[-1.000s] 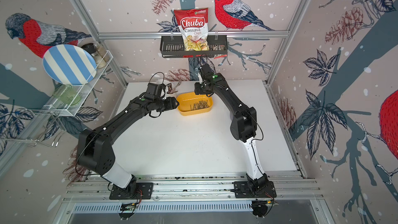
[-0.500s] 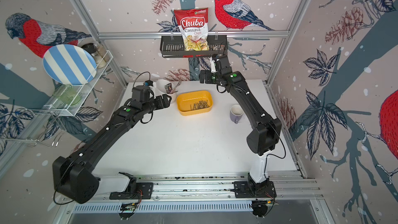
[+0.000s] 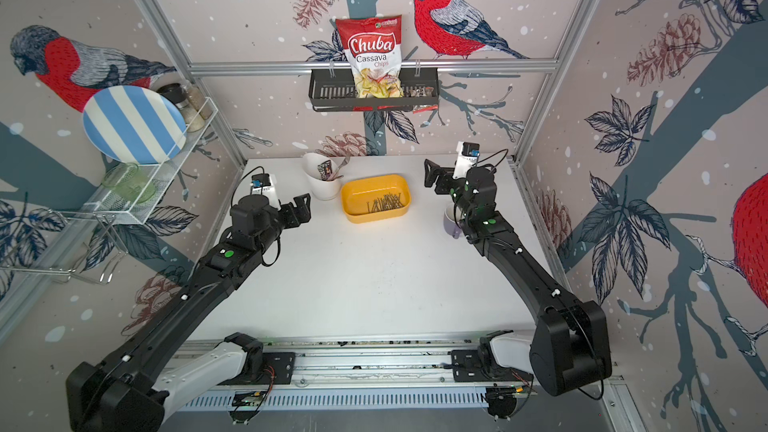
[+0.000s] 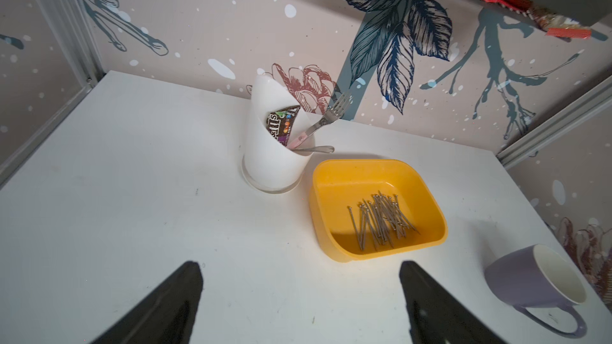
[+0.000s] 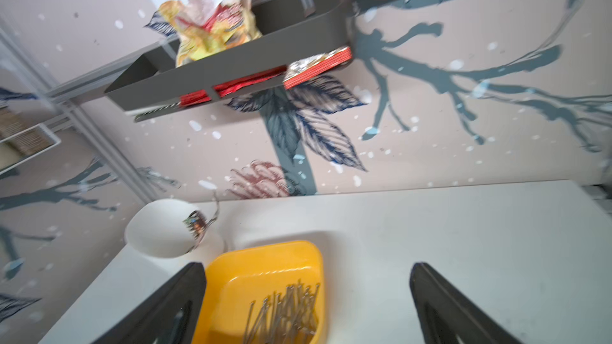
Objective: Put the nails on the desktop into the storage box
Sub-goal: Reset both arms
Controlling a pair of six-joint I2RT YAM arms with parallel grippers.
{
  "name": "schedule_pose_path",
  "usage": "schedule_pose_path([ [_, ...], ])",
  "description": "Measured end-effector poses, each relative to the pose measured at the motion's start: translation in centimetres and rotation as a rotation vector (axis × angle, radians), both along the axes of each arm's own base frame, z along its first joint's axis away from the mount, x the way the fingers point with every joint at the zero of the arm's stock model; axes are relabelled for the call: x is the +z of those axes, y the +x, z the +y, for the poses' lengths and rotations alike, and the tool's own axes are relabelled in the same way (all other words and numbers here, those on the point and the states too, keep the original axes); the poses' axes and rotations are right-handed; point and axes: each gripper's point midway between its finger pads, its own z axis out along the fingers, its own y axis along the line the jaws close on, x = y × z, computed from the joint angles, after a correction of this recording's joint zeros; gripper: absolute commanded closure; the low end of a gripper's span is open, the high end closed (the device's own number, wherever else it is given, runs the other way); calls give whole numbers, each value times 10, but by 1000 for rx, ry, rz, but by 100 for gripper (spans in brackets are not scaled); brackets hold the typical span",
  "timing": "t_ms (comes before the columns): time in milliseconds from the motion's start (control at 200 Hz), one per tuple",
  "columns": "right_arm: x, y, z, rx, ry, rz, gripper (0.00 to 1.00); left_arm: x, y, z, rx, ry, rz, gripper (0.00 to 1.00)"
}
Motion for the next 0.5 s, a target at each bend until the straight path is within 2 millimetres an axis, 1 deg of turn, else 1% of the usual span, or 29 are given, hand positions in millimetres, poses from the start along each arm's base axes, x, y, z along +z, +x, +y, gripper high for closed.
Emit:
schedule_pose_path([
  [80, 2, -6, -35, -91, -18, -40, 0, -11, -1, 11, 53, 29, -5, 5],
  [120, 0, -9, -53, -139, -19, -50, 0, -17, -3, 16, 73, 43, -2, 5],
  [160, -9, -13, -71, -188, -26, -43, 0, -23, -4, 21, 91, 64, -1, 5],
  [250, -35, -25, -115, -307, -33, -3, 0, -34, -8, 32, 133, 89, 2, 5],
  [325, -55, -34, -144, -385, -35, 30, 0, -43, -12, 41, 163, 105, 0, 5],
  [375, -69, -39, -159, -438, -38, 52, 0, -49, -15, 46, 178, 119, 2, 5],
  [500, -112, -48, -177, -493, -51, 132, 0, -60, -19, 61, 227, 133, 9, 5],
])
